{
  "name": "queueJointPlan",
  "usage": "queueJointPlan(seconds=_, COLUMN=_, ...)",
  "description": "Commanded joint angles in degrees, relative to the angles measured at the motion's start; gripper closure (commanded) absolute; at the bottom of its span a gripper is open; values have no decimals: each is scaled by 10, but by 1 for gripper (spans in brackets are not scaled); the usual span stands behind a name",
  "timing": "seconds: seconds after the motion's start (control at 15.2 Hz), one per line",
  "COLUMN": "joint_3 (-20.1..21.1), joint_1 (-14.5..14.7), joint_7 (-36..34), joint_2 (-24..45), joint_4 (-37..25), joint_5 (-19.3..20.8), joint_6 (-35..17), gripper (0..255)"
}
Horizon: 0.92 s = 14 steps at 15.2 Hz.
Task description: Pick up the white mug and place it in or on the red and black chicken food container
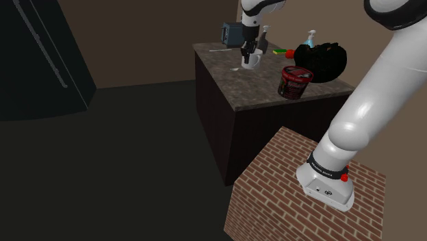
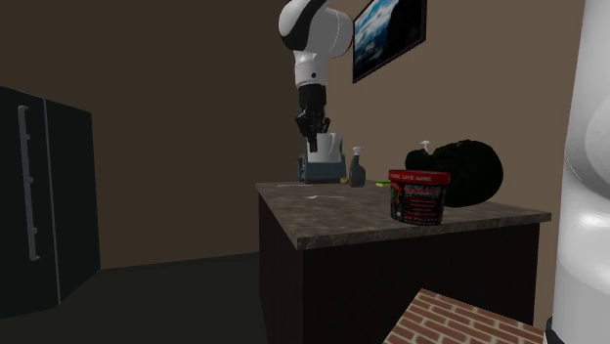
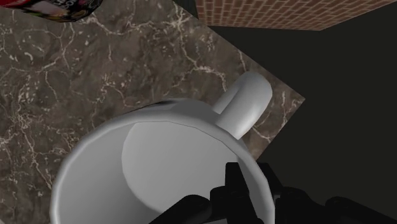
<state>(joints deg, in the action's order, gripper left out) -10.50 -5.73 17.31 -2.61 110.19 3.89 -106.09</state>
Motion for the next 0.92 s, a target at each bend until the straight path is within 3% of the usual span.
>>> queueJointPlan(seconds=0.0, joint_3=0, joint_1=0, joint_7=2, joint_2=-1, joint_4=-15, joint_5=0, joint_6=17, gripper=255)
queueJointPlan(seconds=0.46, joint_3=0, joint_1=0, joint_7=4, joint_2=-2, joint_4=-67, joint_5=-1, joint_6=69, gripper=255)
queueJointPlan(seconds=0.86, joint_3=-34, joint_1=-31, joint_7=64, joint_2=-72, joint_4=6, joint_5=20, joint_6=60, gripper=255)
